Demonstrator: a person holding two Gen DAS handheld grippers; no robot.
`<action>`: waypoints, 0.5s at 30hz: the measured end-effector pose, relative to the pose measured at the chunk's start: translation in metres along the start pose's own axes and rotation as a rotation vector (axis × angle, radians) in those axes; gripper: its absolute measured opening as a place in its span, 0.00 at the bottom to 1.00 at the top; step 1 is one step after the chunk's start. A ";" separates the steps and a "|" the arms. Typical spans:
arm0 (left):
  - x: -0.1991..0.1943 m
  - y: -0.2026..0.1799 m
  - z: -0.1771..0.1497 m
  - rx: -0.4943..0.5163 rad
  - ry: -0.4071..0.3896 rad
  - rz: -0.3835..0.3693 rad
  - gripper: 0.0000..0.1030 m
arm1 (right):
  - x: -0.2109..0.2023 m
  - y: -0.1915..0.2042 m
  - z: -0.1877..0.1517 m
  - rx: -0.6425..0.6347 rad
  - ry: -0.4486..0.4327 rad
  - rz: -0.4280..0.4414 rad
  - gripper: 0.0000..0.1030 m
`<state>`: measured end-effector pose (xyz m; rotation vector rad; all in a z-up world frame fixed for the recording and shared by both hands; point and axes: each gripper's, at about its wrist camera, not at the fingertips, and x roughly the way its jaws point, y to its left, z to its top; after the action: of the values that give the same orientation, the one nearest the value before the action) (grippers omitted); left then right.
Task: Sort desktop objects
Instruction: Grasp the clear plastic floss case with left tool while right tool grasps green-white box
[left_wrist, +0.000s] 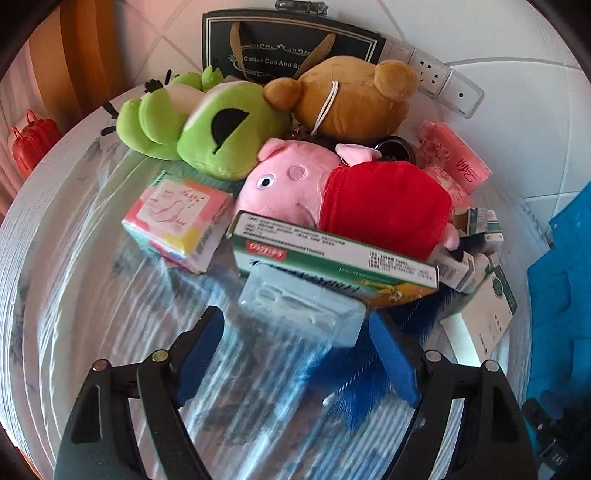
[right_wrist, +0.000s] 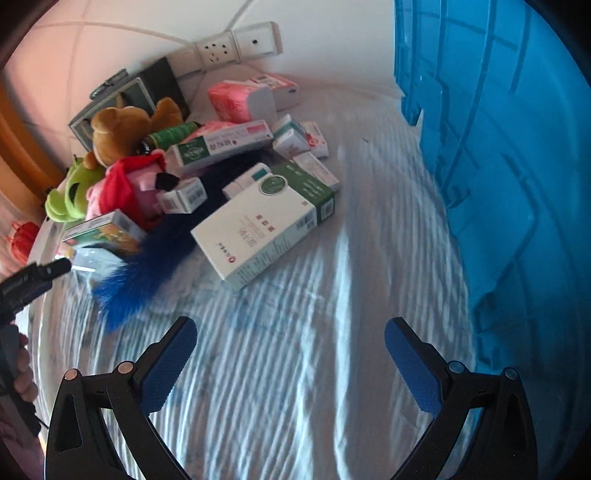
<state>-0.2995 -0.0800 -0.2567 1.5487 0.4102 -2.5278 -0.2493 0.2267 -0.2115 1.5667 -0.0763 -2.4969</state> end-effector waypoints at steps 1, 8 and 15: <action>0.012 -0.003 0.005 -0.017 0.019 0.003 0.79 | 0.005 -0.001 0.003 0.004 0.005 -0.001 1.00; 0.060 0.000 0.007 -0.064 0.125 0.028 0.80 | 0.037 0.004 0.038 0.019 0.037 -0.003 1.00; 0.064 -0.002 -0.014 0.175 0.148 0.062 0.51 | 0.091 0.024 0.072 0.127 0.094 -0.020 1.00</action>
<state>-0.3173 -0.0729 -0.3196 1.7886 0.1581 -2.4674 -0.3492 0.1822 -0.2574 1.7398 -0.2103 -2.4732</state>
